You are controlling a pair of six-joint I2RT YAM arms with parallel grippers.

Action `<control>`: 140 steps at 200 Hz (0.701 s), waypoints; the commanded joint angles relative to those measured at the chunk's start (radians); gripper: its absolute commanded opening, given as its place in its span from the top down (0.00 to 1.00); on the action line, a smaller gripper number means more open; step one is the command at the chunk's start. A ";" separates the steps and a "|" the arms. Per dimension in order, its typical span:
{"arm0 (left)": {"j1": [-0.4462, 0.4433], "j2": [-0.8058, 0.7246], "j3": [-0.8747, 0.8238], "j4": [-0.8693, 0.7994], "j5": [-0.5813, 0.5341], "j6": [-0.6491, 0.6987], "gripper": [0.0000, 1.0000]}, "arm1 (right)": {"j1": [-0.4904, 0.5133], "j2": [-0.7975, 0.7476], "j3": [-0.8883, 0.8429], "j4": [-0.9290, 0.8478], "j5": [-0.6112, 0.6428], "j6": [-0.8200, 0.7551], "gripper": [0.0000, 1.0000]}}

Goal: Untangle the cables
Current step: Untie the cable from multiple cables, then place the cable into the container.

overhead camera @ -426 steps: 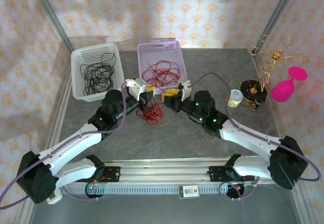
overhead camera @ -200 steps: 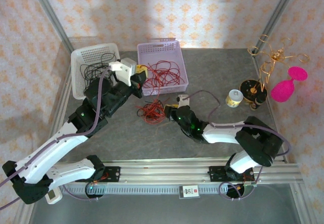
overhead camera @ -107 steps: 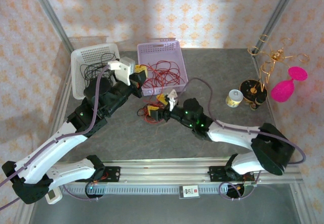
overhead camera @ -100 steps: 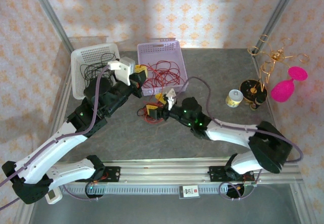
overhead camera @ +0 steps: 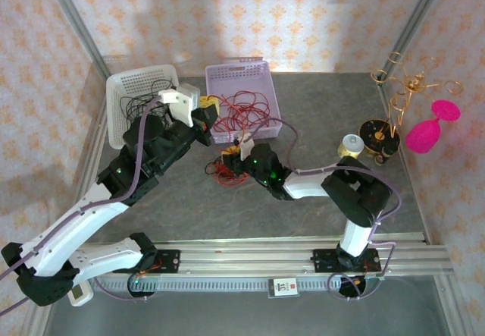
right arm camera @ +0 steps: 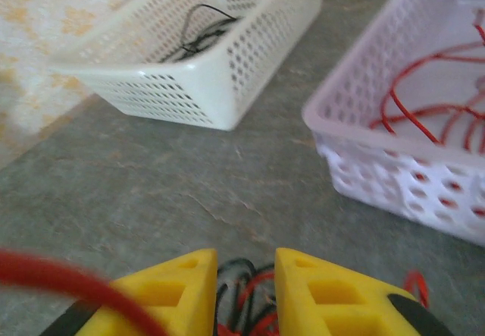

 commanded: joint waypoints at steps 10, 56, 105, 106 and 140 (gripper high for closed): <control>-0.006 -0.011 0.090 0.026 -0.068 0.060 1.00 | -0.002 0.019 -0.045 0.016 0.122 0.155 0.75; -0.005 0.038 0.183 0.109 -0.214 0.187 1.00 | -0.001 0.046 0.003 -0.076 0.196 0.229 0.70; 0.045 0.162 0.299 0.161 -0.255 0.266 1.00 | -0.001 -0.084 -0.038 -0.097 0.154 0.257 0.53; 0.049 0.166 0.300 0.162 -0.254 0.267 1.00 | -0.002 -0.089 -0.039 -0.100 0.154 0.257 0.52; 0.153 0.293 0.326 0.217 -0.227 0.268 1.00 | -0.001 -0.284 -0.057 -0.220 0.194 0.313 0.42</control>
